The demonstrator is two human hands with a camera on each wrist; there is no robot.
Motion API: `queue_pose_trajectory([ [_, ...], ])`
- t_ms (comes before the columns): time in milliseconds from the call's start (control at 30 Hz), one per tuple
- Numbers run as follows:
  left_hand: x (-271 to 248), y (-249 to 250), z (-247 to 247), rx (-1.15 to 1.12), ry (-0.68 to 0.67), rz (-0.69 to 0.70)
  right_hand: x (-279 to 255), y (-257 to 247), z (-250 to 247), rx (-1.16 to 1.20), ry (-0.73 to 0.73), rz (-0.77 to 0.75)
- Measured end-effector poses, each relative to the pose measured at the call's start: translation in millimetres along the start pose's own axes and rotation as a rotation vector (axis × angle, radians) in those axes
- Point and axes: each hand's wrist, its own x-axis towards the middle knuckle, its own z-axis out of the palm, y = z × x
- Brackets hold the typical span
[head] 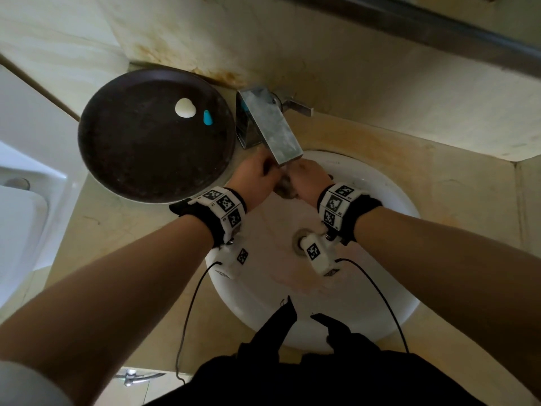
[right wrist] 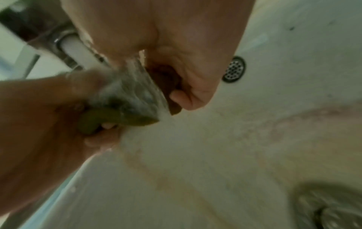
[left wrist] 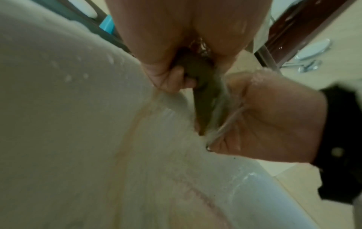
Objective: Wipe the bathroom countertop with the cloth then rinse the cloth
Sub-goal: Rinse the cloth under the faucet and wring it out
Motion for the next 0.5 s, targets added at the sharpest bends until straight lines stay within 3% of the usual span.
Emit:
queue_pose_trajectory([
  [100, -6, 1, 0, -0.092, 0.029, 0.038, 5, 16, -7, 0.278, 0.007, 0.086],
  [233, -5, -1, 4, -0.147, 0.038, 0.084, 1, 28, -4, 0.656, -0.157, 0.322],
  [333, -4, -2, 2, -0.104, 0.038, 0.121, 4, 28, 2, 0.656, -0.175, 0.278],
  [500, -5, -4, 1, -0.025, 0.058, 0.133, 7, 17, 6, 0.383, -0.144, 0.247],
])
